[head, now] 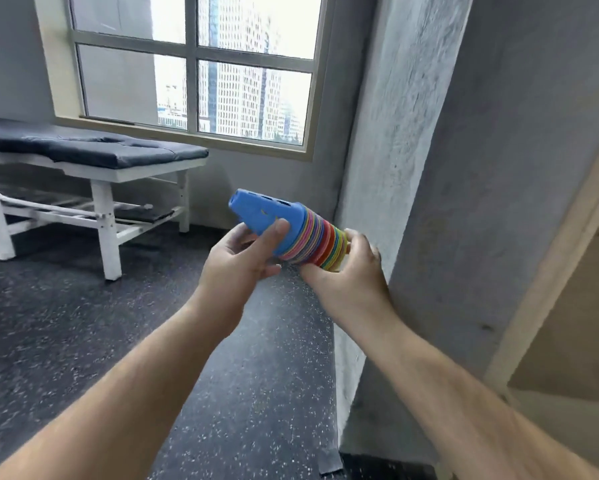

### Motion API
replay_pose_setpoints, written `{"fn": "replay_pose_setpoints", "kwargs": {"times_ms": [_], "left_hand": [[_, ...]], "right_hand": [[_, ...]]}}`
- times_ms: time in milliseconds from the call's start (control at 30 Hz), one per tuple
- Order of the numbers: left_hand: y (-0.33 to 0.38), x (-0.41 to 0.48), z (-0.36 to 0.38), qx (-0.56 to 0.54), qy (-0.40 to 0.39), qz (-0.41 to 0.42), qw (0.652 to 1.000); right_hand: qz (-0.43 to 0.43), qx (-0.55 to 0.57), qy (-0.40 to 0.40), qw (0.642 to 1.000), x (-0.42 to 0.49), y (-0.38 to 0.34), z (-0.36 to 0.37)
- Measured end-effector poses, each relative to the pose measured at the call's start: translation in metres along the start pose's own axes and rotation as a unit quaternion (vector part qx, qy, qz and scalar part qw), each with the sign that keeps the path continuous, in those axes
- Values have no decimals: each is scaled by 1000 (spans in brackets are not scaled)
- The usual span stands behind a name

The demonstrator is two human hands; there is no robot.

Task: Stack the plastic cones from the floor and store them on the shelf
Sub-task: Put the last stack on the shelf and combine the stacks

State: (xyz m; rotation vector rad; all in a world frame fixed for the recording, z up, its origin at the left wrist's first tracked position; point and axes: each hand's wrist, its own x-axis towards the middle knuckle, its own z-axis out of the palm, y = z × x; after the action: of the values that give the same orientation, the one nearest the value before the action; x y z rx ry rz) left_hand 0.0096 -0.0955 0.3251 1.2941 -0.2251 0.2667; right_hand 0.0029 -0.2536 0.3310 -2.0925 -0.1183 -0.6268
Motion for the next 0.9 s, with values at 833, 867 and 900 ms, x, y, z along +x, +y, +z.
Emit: {"fn": "replay_pose_setpoints", "kwargs": {"times_ms": [833, 867, 900], "left_hand": [[219, 33, 364, 140, -286, -127, 939], [211, 36, 376, 150, -286, -127, 938], [202, 41, 388, 159, -289, -127, 935]], "right_hand": [[321, 16, 220, 921, 68, -109, -346], [326, 14, 238, 915, 75, -97, -352], [329, 17, 249, 911, 83, -84, -356]]}}
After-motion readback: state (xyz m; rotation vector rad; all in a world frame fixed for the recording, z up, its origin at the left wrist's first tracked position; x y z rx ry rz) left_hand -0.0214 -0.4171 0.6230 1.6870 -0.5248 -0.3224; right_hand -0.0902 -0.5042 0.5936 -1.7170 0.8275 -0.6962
